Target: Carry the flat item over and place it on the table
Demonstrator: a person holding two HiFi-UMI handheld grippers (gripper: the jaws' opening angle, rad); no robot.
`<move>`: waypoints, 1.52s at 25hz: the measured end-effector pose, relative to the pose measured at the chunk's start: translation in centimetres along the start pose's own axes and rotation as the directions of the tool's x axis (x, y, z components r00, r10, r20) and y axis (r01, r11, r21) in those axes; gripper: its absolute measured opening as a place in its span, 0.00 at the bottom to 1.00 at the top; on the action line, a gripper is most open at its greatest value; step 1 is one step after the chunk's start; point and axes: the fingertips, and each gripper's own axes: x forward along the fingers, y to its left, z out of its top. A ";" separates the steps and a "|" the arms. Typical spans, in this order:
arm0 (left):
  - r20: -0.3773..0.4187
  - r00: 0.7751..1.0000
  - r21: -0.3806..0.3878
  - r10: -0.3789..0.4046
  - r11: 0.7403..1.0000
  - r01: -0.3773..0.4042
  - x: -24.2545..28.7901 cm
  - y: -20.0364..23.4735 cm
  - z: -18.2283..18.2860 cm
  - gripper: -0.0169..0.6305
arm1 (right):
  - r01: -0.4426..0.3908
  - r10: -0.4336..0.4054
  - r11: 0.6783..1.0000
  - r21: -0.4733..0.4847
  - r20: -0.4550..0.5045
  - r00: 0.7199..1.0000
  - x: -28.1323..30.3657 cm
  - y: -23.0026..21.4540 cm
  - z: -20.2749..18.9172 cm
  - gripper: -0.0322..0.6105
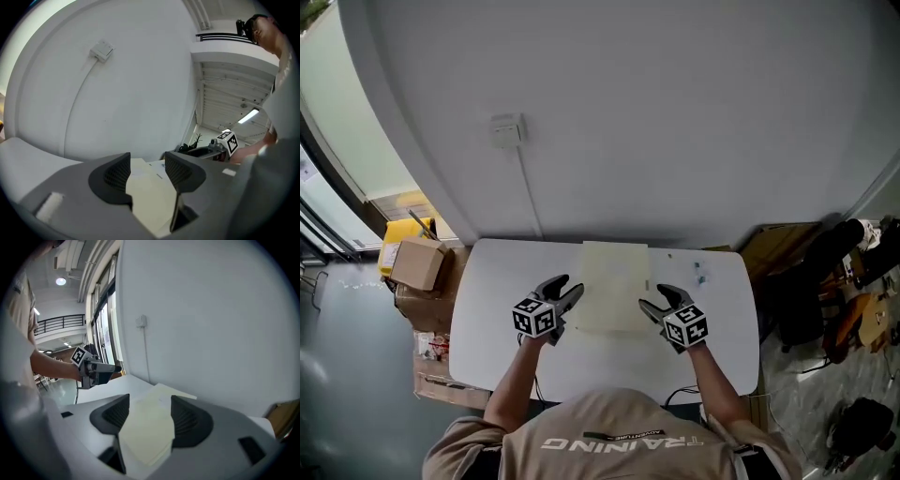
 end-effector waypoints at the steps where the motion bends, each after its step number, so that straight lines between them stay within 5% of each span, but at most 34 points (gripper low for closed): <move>1: 0.005 1.000 0.021 -0.003 1.000 0.003 -0.6 -0.7 0.5 0.38 | 0.002 -0.002 1.000 -0.008 0.028 1.000 -0.6 0.6 0.9 0.50; 4: 0.032 0.999 0.104 0.023 0.994 -0.026 -2.2 -2.4 2.0 0.27 | 0.015 -0.011 1.000 -0.028 0.119 0.993 -2.1 2.1 3.8 0.47; 8: 0.109 0.993 0.196 0.043 0.978 -0.064 -4.2 -5.1 3.7 0.04 | 0.062 -0.063 0.998 0.012 0.239 0.969 -4.1 3.7 5.9 0.15; 10: 0.138 0.990 0.191 0.017 0.981 -0.044 -4.6 -6.5 4.5 0.04 | 0.091 -0.089 0.996 0.007 0.295 0.951 -5.2 4.2 7.3 0.09; 15: 0.193 0.981 0.175 0.013 0.983 -0.048 -4.5 -8.1 6.8 0.04 | 0.144 -0.121 0.989 -0.025 0.410 0.904 -7.1 4.8 12.0 0.06; 22: 0.215 0.977 0.252 0.007 0.966 -0.062 -4.2 -9.4 11.6 0.04 | 0.191 -0.159 0.981 -0.038 0.417 0.895 -7.8 5.4 13.7 0.06; 28: 0.255 0.961 0.372 0.105 0.907 -0.198 -5.2 -10.6 14.9 0.04 | 0.294 -0.238 0.949 -0.112 0.354 0.904 -9.3 4.7 14.4 0.06; 34: 0.256 0.955 0.344 0.147 0.910 -0.232 -5.3 -10.7 14.6 0.04 | 0.246 -0.230 0.969 0.017 0.422 0.877 -11.1 3.1 15.9 0.06; 38: 0.246 0.954 0.342 0.173 0.905 -0.252 -6.0 -10.2 14.4 0.04 | 0.238 -0.223 0.971 0.019 0.427 0.876 -11.1 2.9 16.0 0.06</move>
